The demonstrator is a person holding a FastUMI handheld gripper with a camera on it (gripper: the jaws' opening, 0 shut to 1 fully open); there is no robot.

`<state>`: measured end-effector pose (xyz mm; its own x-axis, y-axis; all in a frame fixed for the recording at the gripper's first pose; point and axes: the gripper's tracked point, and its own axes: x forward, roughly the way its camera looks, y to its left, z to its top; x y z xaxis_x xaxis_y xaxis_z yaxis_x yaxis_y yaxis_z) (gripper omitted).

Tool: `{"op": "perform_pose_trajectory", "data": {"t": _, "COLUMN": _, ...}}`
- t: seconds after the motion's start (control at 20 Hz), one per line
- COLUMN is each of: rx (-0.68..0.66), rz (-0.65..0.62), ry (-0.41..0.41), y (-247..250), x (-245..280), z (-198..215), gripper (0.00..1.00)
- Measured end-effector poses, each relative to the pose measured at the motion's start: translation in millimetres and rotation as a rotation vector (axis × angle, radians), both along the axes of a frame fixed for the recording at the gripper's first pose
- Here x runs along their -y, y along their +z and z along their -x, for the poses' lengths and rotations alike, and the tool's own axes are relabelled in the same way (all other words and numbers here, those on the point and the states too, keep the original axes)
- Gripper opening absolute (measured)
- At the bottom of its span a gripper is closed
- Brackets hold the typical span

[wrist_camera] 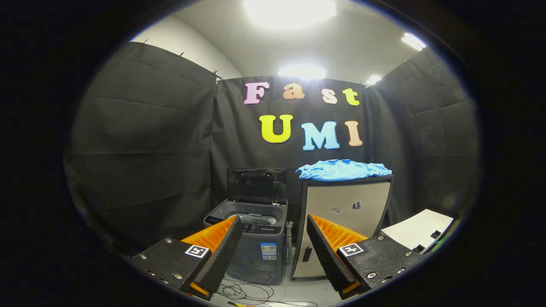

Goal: Put the clothes into the washing machine and then close the washing machine lid.

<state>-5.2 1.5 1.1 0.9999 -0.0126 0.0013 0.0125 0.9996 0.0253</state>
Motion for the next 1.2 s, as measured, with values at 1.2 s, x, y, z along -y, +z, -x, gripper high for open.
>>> {"op": "perform_pose_trajectory", "data": {"t": 1.2, "rx": -0.066, "rz": 0.001, "ry": -0.062, "y": 9.3, "x": 8.6, "z": -21.8, "gripper": 0.95}}
